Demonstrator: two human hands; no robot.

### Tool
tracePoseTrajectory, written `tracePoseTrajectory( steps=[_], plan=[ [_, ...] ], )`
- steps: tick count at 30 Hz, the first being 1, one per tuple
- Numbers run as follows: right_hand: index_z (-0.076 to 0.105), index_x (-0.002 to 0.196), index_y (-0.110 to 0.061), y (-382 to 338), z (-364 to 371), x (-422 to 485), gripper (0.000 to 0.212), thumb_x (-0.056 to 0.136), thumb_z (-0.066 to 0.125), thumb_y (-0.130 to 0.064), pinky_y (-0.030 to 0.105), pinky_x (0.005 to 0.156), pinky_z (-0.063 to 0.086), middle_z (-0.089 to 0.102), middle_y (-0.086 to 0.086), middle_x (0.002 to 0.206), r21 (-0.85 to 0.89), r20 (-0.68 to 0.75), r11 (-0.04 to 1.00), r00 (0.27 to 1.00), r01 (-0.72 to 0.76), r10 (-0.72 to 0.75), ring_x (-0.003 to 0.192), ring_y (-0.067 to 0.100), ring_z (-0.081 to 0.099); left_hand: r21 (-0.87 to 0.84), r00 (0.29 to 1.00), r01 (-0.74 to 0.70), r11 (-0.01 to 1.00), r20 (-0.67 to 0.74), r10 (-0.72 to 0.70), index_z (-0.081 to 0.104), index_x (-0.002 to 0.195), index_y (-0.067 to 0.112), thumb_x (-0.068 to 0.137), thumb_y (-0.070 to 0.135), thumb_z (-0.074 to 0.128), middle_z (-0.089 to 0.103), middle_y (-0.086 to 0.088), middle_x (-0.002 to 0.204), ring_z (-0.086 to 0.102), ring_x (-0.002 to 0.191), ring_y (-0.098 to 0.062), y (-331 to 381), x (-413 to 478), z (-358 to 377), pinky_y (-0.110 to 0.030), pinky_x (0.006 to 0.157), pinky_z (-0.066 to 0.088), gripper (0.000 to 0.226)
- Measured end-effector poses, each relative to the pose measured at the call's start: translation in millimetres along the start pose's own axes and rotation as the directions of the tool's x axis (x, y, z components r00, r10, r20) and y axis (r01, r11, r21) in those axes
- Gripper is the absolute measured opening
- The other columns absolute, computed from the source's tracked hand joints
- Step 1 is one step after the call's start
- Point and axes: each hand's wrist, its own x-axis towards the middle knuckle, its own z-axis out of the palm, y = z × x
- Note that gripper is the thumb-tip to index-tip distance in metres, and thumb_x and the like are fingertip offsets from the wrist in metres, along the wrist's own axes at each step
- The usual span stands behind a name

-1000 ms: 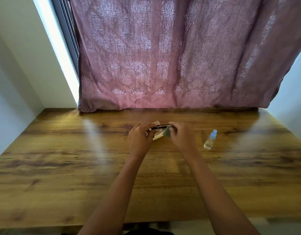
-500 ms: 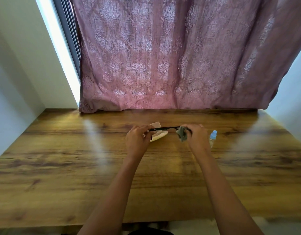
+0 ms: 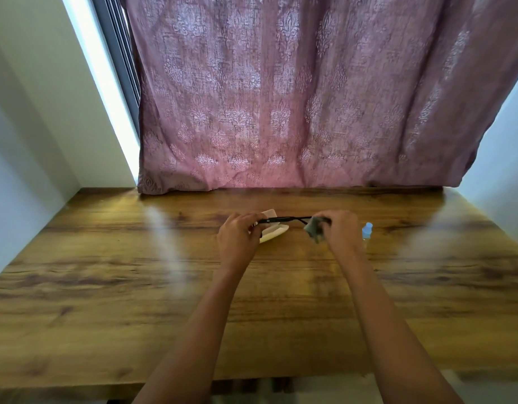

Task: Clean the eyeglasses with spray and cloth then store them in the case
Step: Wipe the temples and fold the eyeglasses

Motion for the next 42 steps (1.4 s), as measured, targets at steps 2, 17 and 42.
tracePoseTrajectory(
  steps=[2, 17, 42],
  plan=[
    [0.071, 0.098, -0.012, -6.9, -1.4, -2.2, 0.026, 0.085, 0.051, 0.0, 0.025, 0.07, 0.047, 0.07, 0.011, 0.099, 0.004, -0.022, 1.0, 1.0, -0.004, 0.004, 0.09, 0.02, 0.061, 0.011, 1.0, 0.01, 1.0, -0.005, -0.01, 0.074, 0.092, 0.024, 0.079, 0.022, 0.069, 0.071, 0.002, 0.08, 0.057, 0.074, -0.012, -0.1, 0.9, 1.8, -0.027, 0.063, 0.044, 0.014],
    [0.07, 0.101, -0.01, -6.5, 4.0, -1.6, 0.027, 0.085, 0.051, 0.002, 0.021, 0.072, 0.038, 0.069, 0.01, 0.101, 0.054, -0.064, 0.998, 0.997, -0.03, 0.034, 0.092, 0.022, 0.06, 0.001, 0.997, 0.063, 0.998, -0.039, -0.063, 0.074, 0.088, 0.025, 0.078, 0.023, 0.07, 0.07, 0.004, 0.078, 0.051, 0.068, -0.005, -11.1, 4.5, -1.8, -0.019, 0.059, 0.034, 0.011],
    [0.068, 0.103, -0.01, -50.1, 27.0, -26.5, 0.024, 0.085, 0.054, -0.001, 0.018, 0.072, 0.035, 0.068, 0.004, 0.099, 0.042, -0.082, 0.967, 0.965, 0.253, -0.249, 0.093, 0.019, 0.055, 0.009, 0.994, -0.097, 0.995, -0.053, 0.098, 0.075, 0.086, 0.015, 0.074, 0.012, 0.072, 0.073, 0.0, 0.078, 0.054, 0.065, -0.014, 1.6, 4.9, 1.7, -0.021, 0.062, 0.035, 0.012]
  ],
)
